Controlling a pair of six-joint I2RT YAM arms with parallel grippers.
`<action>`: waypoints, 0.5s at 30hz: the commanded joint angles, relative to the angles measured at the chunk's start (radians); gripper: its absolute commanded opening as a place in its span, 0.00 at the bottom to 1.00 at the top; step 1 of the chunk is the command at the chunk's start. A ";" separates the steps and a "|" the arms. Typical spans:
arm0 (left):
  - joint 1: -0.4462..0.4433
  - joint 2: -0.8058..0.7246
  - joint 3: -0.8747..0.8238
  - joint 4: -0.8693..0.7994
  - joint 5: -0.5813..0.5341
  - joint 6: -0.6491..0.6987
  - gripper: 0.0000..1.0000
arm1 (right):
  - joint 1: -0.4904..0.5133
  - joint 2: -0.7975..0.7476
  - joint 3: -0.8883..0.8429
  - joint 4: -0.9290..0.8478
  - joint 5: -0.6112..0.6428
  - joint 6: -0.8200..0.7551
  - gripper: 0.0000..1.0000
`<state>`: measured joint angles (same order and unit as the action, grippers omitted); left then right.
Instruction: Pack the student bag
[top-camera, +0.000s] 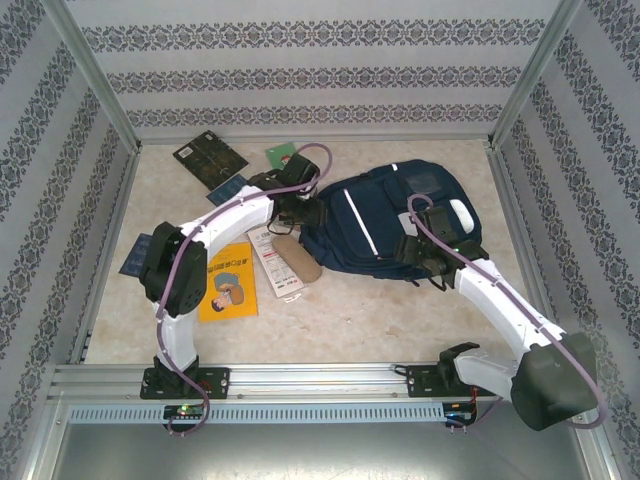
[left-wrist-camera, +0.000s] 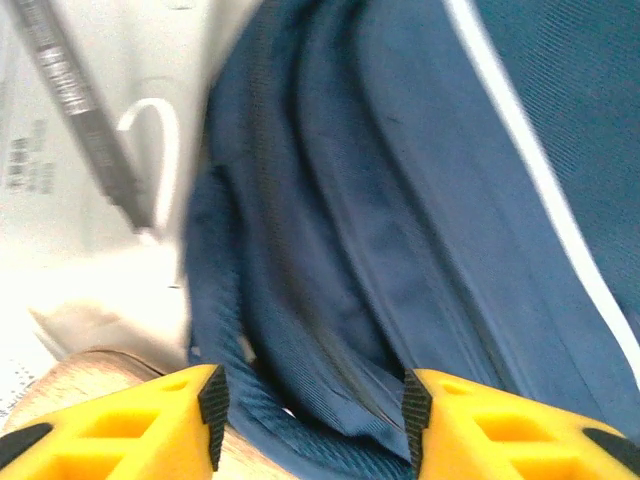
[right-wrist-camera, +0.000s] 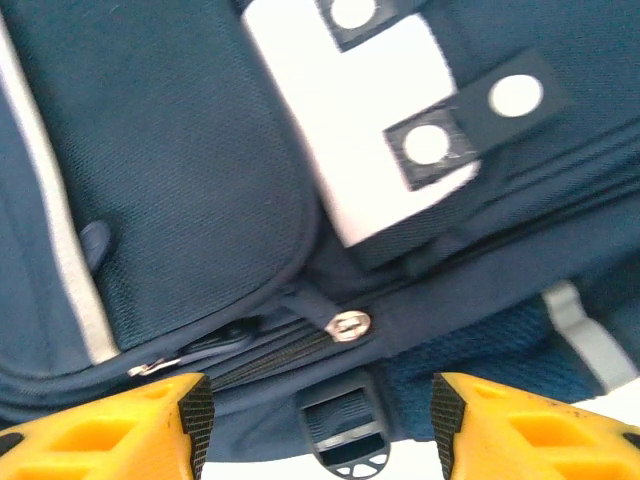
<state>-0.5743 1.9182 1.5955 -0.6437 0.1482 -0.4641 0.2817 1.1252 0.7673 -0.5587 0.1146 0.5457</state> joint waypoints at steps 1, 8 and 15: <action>-0.087 -0.017 -0.020 0.016 -0.024 0.210 0.49 | -0.049 -0.042 -0.004 -0.055 -0.005 0.040 0.61; -0.226 0.075 0.069 0.047 -0.075 0.350 0.43 | -0.125 -0.099 -0.013 -0.077 -0.030 0.061 0.63; -0.313 0.187 0.187 0.049 -0.093 0.452 0.43 | -0.156 -0.128 -0.050 -0.084 -0.067 0.097 0.63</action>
<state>-0.8661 2.0758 1.7348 -0.6117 0.0921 -0.1036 0.1341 1.0168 0.7380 -0.6178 0.0700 0.6121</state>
